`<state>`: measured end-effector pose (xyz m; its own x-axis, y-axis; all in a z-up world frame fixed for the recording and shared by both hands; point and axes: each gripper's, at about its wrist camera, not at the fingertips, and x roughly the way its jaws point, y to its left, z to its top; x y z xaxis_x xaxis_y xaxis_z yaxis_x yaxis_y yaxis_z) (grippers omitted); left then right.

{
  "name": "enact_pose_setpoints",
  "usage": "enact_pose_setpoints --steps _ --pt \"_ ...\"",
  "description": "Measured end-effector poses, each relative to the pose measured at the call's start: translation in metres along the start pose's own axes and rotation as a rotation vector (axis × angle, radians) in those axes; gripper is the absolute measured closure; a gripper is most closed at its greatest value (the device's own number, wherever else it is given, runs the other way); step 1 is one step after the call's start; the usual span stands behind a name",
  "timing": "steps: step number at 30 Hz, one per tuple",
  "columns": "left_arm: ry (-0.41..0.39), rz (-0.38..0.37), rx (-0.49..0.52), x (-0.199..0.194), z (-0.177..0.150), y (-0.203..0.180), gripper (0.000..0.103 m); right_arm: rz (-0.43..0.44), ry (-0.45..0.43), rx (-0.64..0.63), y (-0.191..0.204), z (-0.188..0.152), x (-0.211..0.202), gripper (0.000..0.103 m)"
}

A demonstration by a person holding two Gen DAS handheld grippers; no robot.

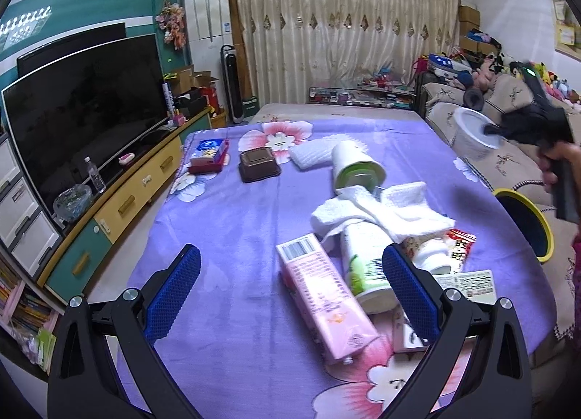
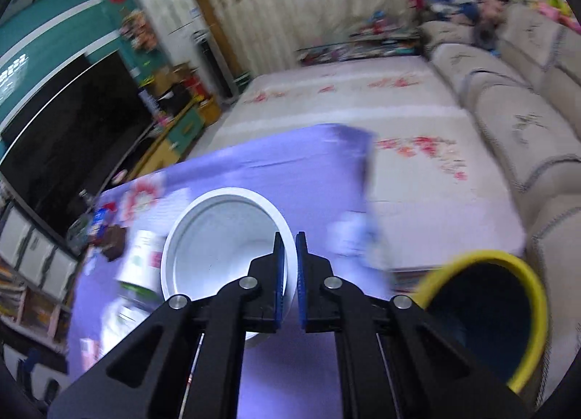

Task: Collect trash
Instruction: 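Carry the white bowl into the yellow-rimmed bin and open the right gripper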

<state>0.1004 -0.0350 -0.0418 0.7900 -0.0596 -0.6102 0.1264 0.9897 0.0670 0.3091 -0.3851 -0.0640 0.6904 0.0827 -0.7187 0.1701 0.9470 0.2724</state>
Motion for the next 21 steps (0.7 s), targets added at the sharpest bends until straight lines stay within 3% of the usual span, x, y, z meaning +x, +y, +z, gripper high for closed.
enact_pose_setpoints --steps 5,9,16,19,21 --pt "0.012 -0.024 0.009 0.003 0.000 -0.015 0.005 -0.179 -0.008 0.092 -0.085 -0.029 -0.023 0.097" --pt "0.032 -0.027 0.028 0.007 -0.002 -0.028 0.004 -0.274 0.079 0.156 -0.139 -0.055 -0.001 0.097" --pt "0.073 -0.018 0.046 0.013 -0.006 -0.034 0.005 -0.363 0.202 0.179 -0.179 -0.088 0.051 0.096" --pt "0.087 -0.011 0.048 0.014 -0.008 -0.033 0.005 -0.388 0.225 0.175 -0.186 -0.094 0.064 0.094" --pt "0.095 0.001 0.048 0.016 -0.009 -0.033 0.004 -0.396 0.223 0.172 -0.187 -0.098 0.065 0.087"
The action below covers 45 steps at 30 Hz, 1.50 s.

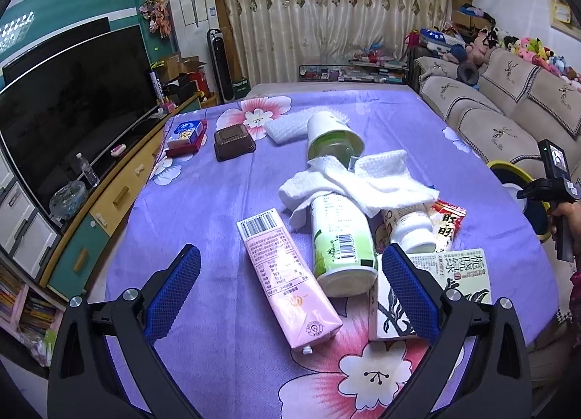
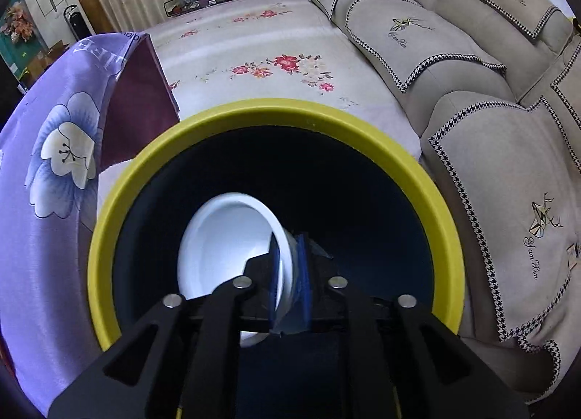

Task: Collect trash
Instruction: 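Carry the white bowl into the yellow-rimmed bin and open the right gripper, then grasp the pink milk carton with the left gripper and drop it into the bin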

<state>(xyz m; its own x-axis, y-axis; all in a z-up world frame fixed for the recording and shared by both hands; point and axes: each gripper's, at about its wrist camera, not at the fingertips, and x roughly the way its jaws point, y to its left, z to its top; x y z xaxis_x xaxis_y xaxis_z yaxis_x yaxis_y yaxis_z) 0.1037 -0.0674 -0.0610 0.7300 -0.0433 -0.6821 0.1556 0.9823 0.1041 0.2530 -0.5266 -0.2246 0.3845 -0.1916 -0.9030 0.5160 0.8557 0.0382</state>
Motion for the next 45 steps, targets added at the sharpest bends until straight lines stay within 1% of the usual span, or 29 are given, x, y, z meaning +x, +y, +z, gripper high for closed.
enact_pose_setpoints --steps 2,7,9,15,18,20,23,25,27,28,31,33,34,35,39,41,42,43,44,45 --pt "0.013 0.002 -0.008 0.003 -0.001 0.000 0.005 0.002 -0.010 -0.004 -0.002 0.000 -0.002 0.084" --pt "0.050 0.016 -0.022 0.013 -0.005 0.001 0.005 0.006 -0.048 -0.029 0.003 -0.003 -0.017 0.082" --pt "0.064 0.020 -0.022 0.016 -0.008 0.001 0.005 0.016 -0.058 -0.032 0.003 -0.006 -0.023 0.078" --pt "0.127 0.024 -0.007 0.028 -0.027 0.002 0.016 0.035 -0.084 -0.050 0.004 -0.010 -0.040 0.078" --pt "0.157 0.023 -0.019 0.037 -0.034 0.007 0.025 0.050 -0.095 -0.055 0.008 -0.010 -0.046 0.078" --pt "0.171 0.029 -0.016 0.044 -0.038 0.010 0.033 0.058 -0.100 -0.061 0.011 -0.010 -0.048 0.078" --pt "0.178 0.040 -0.018 0.046 -0.043 0.019 0.035 0.064 -0.101 -0.076 0.017 -0.012 -0.050 0.078" --pt "0.171 0.071 -0.021 0.046 -0.045 0.029 0.035 0.069 -0.101 -0.085 0.022 -0.013 -0.051 0.078" --pt "0.153 0.081 -0.034 0.047 -0.044 0.039 0.035 0.076 -0.103 -0.090 0.027 -0.013 -0.052 0.078" --pt "0.149 0.079 -0.036 0.047 -0.044 0.042 0.035 0.080 -0.103 -0.093 0.030 -0.014 -0.052 0.078" --pt "0.139 0.029 -0.045 0.054 -0.041 0.050 0.035 0.094 -0.104 -0.104 0.036 -0.014 -0.053 0.078" --pt "0.130 0.008 -0.036 0.059 -0.037 0.053 0.033 0.099 -0.104 -0.114 0.040 -0.014 -0.054 0.078" --pt "0.126 0.009 -0.025 0.060 -0.036 0.053 0.030 0.102 -0.105 -0.120 0.041 -0.014 -0.055 0.078" --pt "0.116 0.007 -0.005 0.062 -0.033 0.052 0.030 0.103 -0.106 -0.123 0.043 -0.014 -0.056 0.078" --pt "0.115 -0.009 0.044 0.070 -0.022 0.049 0.030 0.103 -0.109 -0.128 0.043 -0.014 -0.058 0.078" --pt "0.133 -0.010 0.066 0.077 -0.014 0.048 0.030 0.103 -0.109 -0.128 0.042 -0.014 -0.059 0.078" --pt "0.147 -0.012 0.074 0.080 -0.011 0.047 0.031 0.104 -0.109 -0.128 0.042 -0.014 -0.059 0.078" --pt "0.166 -0.024 0.079 0.084 -0.007 0.047 0.037 0.106 -0.109 -0.128 0.042 -0.014 -0.059 0.078" --pt "0.181 -0.038 0.077 0.088 -0.005 0.048 0.045 0.108 -0.109 -0.129 0.040 -0.015 -0.060 0.078" --pt "0.201 -0.054 0.070 0.092 -0.002 0.050 0.049 0.110 -0.109 -0.131 0.039 -0.015 -0.061 0.078"
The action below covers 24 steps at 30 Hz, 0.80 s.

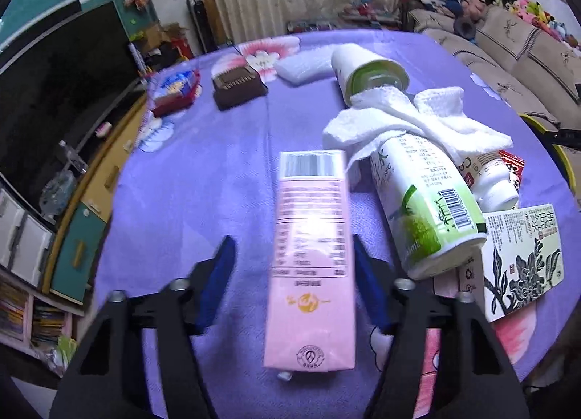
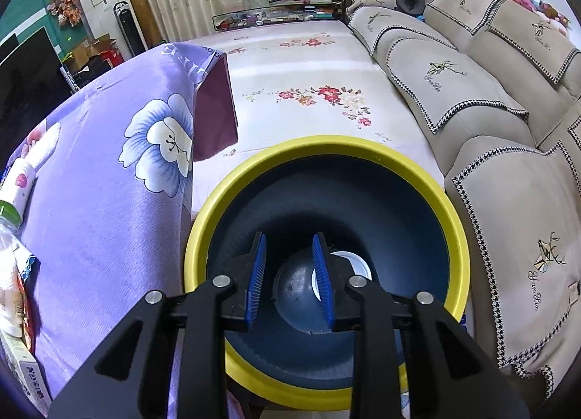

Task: Collect trash
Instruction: 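Grasp the pink milk carton with the left gripper and drop it into the bin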

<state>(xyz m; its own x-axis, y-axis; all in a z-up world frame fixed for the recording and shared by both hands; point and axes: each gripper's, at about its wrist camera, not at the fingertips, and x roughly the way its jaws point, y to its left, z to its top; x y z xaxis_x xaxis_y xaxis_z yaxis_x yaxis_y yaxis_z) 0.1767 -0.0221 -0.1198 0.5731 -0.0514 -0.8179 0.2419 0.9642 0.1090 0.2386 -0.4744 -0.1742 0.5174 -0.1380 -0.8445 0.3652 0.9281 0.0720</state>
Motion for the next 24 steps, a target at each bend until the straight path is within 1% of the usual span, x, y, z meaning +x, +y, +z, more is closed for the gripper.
enact_pose_setpoints --steps 2,5,8,10,12,14,16,19,20,21,22,24 --pt "0.026 -0.021 -0.009 0.003 0.004 0.004 0.066 0.005 0.000 -0.001 0.000 -0.002 -0.001 0.078" --pt "0.033 -0.017 -0.006 -0.001 0.008 0.007 0.066 0.016 0.001 0.000 -0.001 -0.002 -0.003 0.078" --pt "0.003 -0.005 -0.002 -0.020 0.011 0.008 0.066 0.026 -0.007 -0.002 -0.002 -0.003 -0.007 0.078" --pt "-0.027 -0.005 0.001 -0.037 0.015 0.005 0.066 0.036 -0.015 -0.003 -0.002 -0.004 -0.011 0.078" --pt "-0.072 -0.006 0.019 -0.059 0.022 -0.003 0.066 0.044 -0.028 0.000 -0.003 -0.005 -0.016 0.078" --pt "-0.115 -0.023 0.046 -0.080 0.033 -0.016 0.066 0.050 -0.046 0.006 -0.008 -0.006 -0.024 0.078" --pt "-0.153 -0.054 0.080 -0.095 0.046 -0.033 0.066 0.056 -0.068 0.015 -0.014 -0.008 -0.035 0.078" --pt "-0.195 -0.144 0.158 -0.111 0.069 -0.072 0.066 0.056 -0.106 0.027 -0.026 -0.013 -0.054 0.078" --pt "-0.205 -0.189 0.202 -0.113 0.079 -0.094 0.066 0.054 -0.120 0.029 -0.030 -0.015 -0.062 0.078" --pt "-0.209 -0.214 0.228 -0.113 0.085 -0.107 0.066 0.052 -0.130 0.031 -0.032 -0.017 -0.067 0.078" --pt "-0.209 -0.258 0.271 -0.112 0.094 -0.129 0.066 0.047 -0.146 0.033 -0.037 -0.019 -0.076 0.078" --pt "-0.196 -0.322 0.332 -0.106 0.108 -0.165 0.066 0.037 -0.179 0.042 -0.048 -0.025 -0.094 0.078"
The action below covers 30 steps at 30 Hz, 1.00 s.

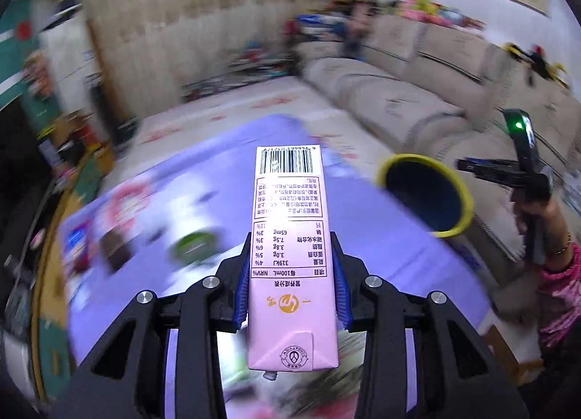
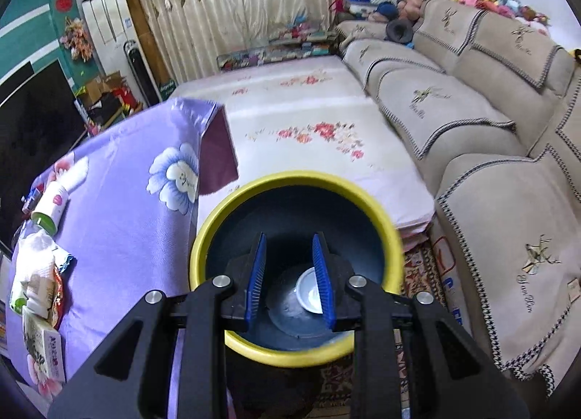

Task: Collect trash
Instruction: 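Grasp the pink milk carton with the left gripper and drop it into the bin, then grasp the white tissues with the right gripper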

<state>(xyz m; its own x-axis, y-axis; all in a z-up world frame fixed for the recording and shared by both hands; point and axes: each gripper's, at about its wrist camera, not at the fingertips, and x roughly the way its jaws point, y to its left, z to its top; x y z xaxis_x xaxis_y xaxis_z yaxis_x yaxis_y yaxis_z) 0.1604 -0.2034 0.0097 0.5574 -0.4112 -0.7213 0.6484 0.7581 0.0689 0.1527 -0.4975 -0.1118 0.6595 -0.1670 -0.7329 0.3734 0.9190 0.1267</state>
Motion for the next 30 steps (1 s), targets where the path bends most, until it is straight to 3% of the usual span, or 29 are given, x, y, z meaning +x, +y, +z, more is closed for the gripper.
enact_pose_setpoints --steps 5,8,14,18,20,22,25,27,29,30 --pt "0.060 -0.160 0.139 0.065 0.053 -0.084 0.066 -0.014 -0.034 0.028 -0.026 -0.010 -0.030 0.077" --pt "0.106 -0.216 0.180 0.109 0.077 -0.126 0.066 -0.029 -0.040 0.051 -0.045 -0.020 -0.045 0.077" --pt "0.193 -0.238 0.198 0.205 0.105 -0.185 0.066 -0.064 -0.040 0.096 -0.075 -0.038 -0.060 0.077" --pt "0.206 -0.220 0.196 0.245 0.110 -0.202 0.065 -0.075 -0.034 0.122 -0.087 -0.049 -0.061 0.069" --pt "0.210 -0.216 0.184 0.256 0.109 -0.203 0.055 -0.074 -0.027 0.129 -0.090 -0.051 -0.060 0.069" --pt "0.198 -0.200 0.173 0.254 0.111 -0.203 0.046 -0.069 -0.023 0.129 -0.088 -0.053 -0.059 0.069" --pt "0.165 -0.218 0.146 0.229 0.113 -0.193 0.045 -0.056 -0.029 0.122 -0.084 -0.054 -0.061 0.069" --pt "0.124 -0.234 0.120 0.188 0.109 -0.171 0.040 -0.043 -0.034 0.115 -0.078 -0.054 -0.064 0.069" --pt "0.057 -0.225 0.088 0.145 0.107 -0.151 0.026 -0.023 -0.035 0.103 -0.068 -0.055 -0.064 0.069" --pt "0.021 -0.207 0.075 0.123 0.103 -0.140 0.023 -0.013 -0.034 0.095 -0.062 -0.054 -0.062 0.069"
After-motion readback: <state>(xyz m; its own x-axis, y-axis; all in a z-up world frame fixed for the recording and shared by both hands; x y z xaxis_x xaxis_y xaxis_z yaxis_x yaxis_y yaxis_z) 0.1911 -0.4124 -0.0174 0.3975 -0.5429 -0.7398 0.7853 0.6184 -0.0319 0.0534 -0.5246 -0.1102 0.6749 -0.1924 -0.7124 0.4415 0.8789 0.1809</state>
